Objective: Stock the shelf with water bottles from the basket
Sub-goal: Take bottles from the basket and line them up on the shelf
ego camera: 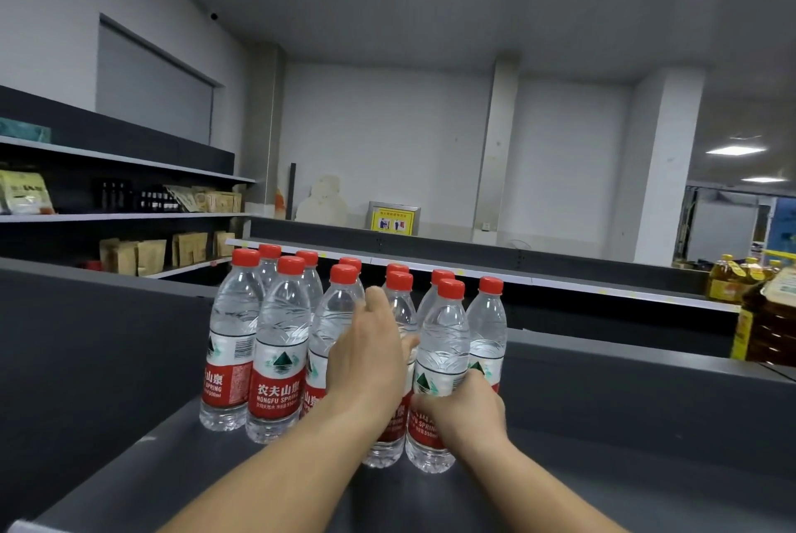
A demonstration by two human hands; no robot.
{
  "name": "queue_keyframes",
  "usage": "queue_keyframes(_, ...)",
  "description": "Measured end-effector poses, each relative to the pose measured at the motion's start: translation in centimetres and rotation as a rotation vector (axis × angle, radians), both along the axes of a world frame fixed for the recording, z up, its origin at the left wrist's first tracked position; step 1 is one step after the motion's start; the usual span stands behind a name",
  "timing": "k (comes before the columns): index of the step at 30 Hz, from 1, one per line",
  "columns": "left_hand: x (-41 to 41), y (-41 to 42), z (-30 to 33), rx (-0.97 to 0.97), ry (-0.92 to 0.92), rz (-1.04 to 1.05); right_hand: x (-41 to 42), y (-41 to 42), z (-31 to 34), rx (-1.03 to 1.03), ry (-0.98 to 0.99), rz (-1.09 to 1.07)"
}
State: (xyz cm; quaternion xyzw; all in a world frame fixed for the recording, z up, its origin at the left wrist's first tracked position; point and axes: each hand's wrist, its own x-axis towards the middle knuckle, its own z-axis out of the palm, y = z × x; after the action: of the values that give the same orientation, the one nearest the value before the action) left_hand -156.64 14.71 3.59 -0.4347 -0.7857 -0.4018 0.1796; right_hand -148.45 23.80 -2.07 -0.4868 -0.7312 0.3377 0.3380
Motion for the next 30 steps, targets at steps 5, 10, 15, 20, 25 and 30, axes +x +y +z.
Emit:
queue_keyframes(5, -0.5, -0.2, -2.0, -0.128, -0.124, 0.008, -0.3, -0.3, -0.2, 0.016, -0.001, 0.000)
queue_keyframes(10, -1.0, 0.2, -2.9, -0.152, -0.190, 0.000, -0.3, -0.2, -0.4, 0.018, 0.004, -0.010)
queue_keyframes(15, -1.3, 0.4, -4.3, -0.302, -0.229, 0.026, 0.0, -0.1, -0.8, -0.010, -0.004, 0.001)
queue_keyframes(20, -1.4, 0.6, -5.0, -0.316, -0.271, 0.039, -0.2, 0.1, -1.4, -0.030, 0.005, 0.004)
queue_keyframes(25, -1.6, 0.8, -7.4, -0.318, -0.297, 0.029, -0.2, 0.2, -1.4, -0.045, 0.013, 0.007)
queue_keyframes(30, -1.9, 1.1, -8.0, -0.320, -0.288, 0.030, -0.2, 0.2, -1.6, -0.049, 0.009, 0.008)
